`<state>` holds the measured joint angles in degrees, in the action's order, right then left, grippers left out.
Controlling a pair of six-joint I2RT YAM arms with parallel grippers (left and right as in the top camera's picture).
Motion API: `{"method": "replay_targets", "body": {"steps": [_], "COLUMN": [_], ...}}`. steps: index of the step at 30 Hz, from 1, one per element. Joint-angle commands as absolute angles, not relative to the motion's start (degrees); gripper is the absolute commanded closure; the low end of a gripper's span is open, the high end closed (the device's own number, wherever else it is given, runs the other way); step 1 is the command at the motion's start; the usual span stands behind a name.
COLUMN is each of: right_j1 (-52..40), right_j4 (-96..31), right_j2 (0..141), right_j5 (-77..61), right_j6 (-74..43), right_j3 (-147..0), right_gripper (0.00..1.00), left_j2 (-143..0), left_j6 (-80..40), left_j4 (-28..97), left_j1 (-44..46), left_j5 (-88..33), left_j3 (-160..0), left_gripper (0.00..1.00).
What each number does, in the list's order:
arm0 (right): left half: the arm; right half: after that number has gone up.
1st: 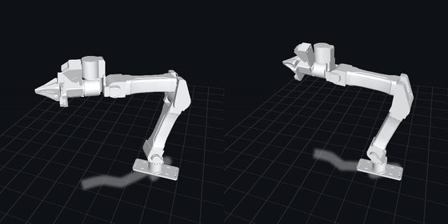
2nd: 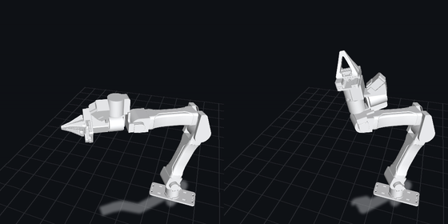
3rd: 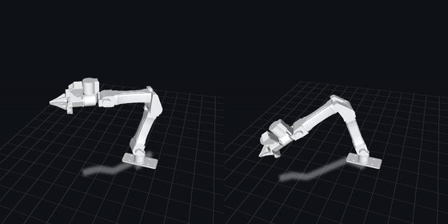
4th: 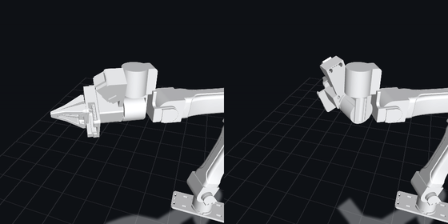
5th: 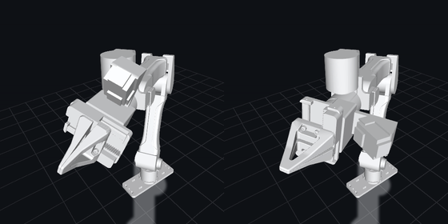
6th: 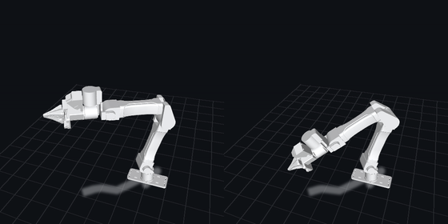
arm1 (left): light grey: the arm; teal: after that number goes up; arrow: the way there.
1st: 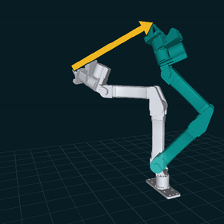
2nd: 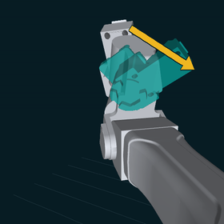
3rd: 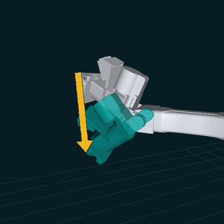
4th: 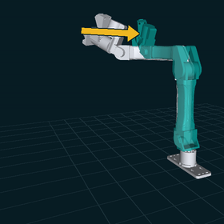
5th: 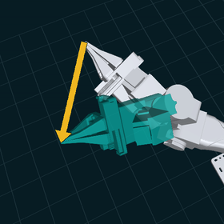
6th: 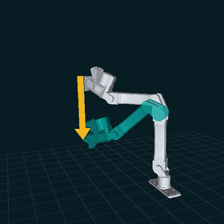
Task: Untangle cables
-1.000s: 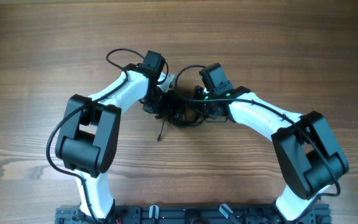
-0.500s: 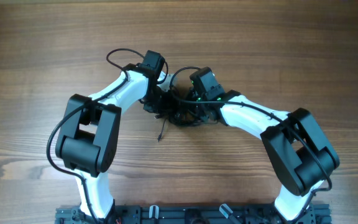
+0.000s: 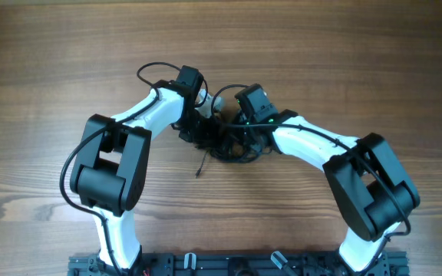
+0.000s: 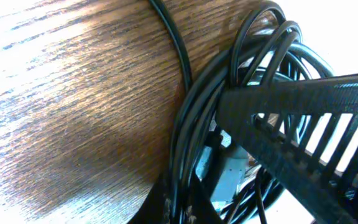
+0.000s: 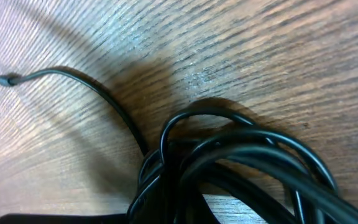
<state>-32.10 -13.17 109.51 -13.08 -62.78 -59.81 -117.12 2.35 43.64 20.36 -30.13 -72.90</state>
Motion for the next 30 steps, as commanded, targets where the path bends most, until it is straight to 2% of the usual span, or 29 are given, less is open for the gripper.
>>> {"method": "replay_targets", "body": {"steps": [1,5,8,15,21,22,23,24,25,26,27,30], "right_j1": [-27.75,-18.83,-14.85,-12.78,-12.78,-12.78,-12.78,-12.78,-12.78,-12.78,-12.78,-12.01], "right_j4": [-13.54,-10.28,-7.75,-6.37,-8.34,-9.37,-10.28,-11.14,-11.92,-12.69,-13.65,-16.12], "right_j2": [108.42,107.0,107.0,107.02,107.02,107.02,107.02,107.02,107.02,107.02,107.02,106.26], "right_j5": [-24.29,-42.15,-44.45,-23.0,-10.5,-9.52,-8.95,-8.91,-8.97,-8.99,-9.23,-14.87], "right_j6": [-58.26,-58.63,-58.7,-69.21,-65.91,-64.27,-62.81,-60.99,-58.72,-55.59,-51.33,-42.94], "right_j3": [-58.65,-58.65,-58.65,-58.65,-58.63,-58.63,-58.63,-58.63,-58.63,-58.63,-58.63,-59.07], "right_gripper": [0.96,0.96,0.96,0.96,0.94,0.9,0.82,0.69,0.47,0.36,0.28,0.24], "left_j2": [-117.99,-117.99,-117.99,-117.99,-117.99,-117.99,-117.99,-117.99,-117.99,-117.97,-117.49,-112.62], "left_j6": [3.4,3.44,4.14,4.34,4.32,4.32,4.32,4.29,4.29,4.29,4.29,4.25], "left_j4": [43.94,43.92,43.94,43.92,43.9,43.79,43.48,43.29,43.2,43.07,43.07,43.05], "left_j1": [20.49,20.51,20.51,20.51,20.51,20.51,20.51,20.51,20.51,20.49,20.25,18.76], "left_j5": [-28.82,-28.42,-28.45,-28.42,-28.45,-28.45,-28.42,-28.45,-28.45,-28.49,-28.49,-28.71], "left_j3": [-72.2,-72.2,-72.2,-72.2,-72.2,-72.2,-72.2,-72.2,-72.23,-72.23,-72.44,-73.67], "left_gripper": [0.96,0.96,0.96,0.96,0.96,0.96,0.96,0.96,0.96,0.96,0.96,0.96]}}
